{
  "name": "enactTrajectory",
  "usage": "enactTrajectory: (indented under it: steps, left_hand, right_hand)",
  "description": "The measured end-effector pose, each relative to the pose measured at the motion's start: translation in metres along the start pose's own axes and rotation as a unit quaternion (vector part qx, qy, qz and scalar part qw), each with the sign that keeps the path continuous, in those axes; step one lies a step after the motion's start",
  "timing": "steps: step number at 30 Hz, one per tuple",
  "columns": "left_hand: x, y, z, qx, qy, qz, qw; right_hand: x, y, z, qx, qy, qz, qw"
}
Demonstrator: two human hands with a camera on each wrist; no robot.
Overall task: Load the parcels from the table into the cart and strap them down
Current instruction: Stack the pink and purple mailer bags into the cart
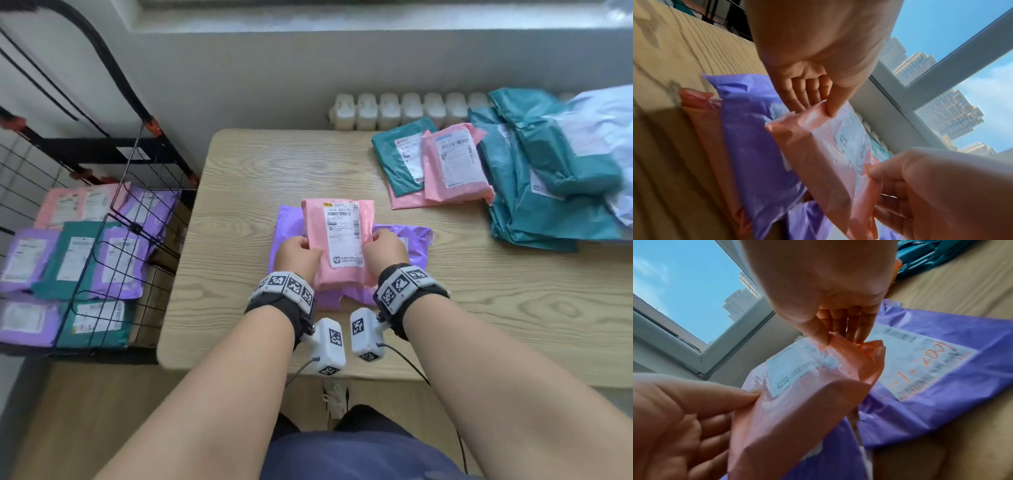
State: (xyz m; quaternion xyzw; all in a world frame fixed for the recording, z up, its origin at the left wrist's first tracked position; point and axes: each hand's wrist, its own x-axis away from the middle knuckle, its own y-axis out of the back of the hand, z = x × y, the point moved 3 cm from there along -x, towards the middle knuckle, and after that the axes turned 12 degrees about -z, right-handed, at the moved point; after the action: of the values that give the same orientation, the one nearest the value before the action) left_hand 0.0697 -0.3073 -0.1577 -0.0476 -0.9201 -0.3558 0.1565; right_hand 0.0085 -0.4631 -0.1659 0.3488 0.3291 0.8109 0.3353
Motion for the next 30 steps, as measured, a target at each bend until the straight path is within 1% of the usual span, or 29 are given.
enactTrajectory:
  steps: [3, 6, 10, 14, 17, 23, 25, 30]
  left_hand:
    - [-0.006, 0.019, -0.004, 0.032, 0.003, -0.034, 0.999]
    - [-0.013, 0.045, 0.004, 0.055, 0.016, -0.089, 0.994]
    - [-0.026, 0.095, 0.033, 0.059, 0.041, -0.149, 0.986]
    - [-0.037, 0.15, 0.071, 0.039, 0.052, -0.187, 0.98]
    - [-0.043, 0.199, 0.115, 0.046, 0.072, -0.211, 0.974]
    - [-0.058, 0.303, 0.207, 0.052, 0.085, -0.212, 0.972]
    - [-0.064, 0.337, 0.239, 0.079, 0.109, -0.214, 0.968]
    - [-0.084, 0.41, 0.306, 0.098, 0.135, -0.242, 0.956]
  right_hand:
    - [0.002, 0.004, 0.025, -0.019, 0.031, -0.012, 0.999]
    - [0.015, -0.004, 0.052, -0.031, 0.069, -0.006, 0.997]
    - [0.044, -0.028, 0.093, -0.042, 0.109, 0.016, 0.993]
    - [0.081, -0.062, 0.133, -0.025, 0.137, 0.039, 0.989]
    - [0.122, -0.099, 0.165, -0.016, 0.163, 0.057, 0.985]
    - [0.214, -0.184, 0.221, -0.015, 0.182, 0.085, 0.98]
    - [0.246, -0.214, 0.24, 0.002, 0.196, 0.088, 0.977]
    - [0.308, -0.276, 0.279, -0.006, 0.214, 0.108, 0.971]
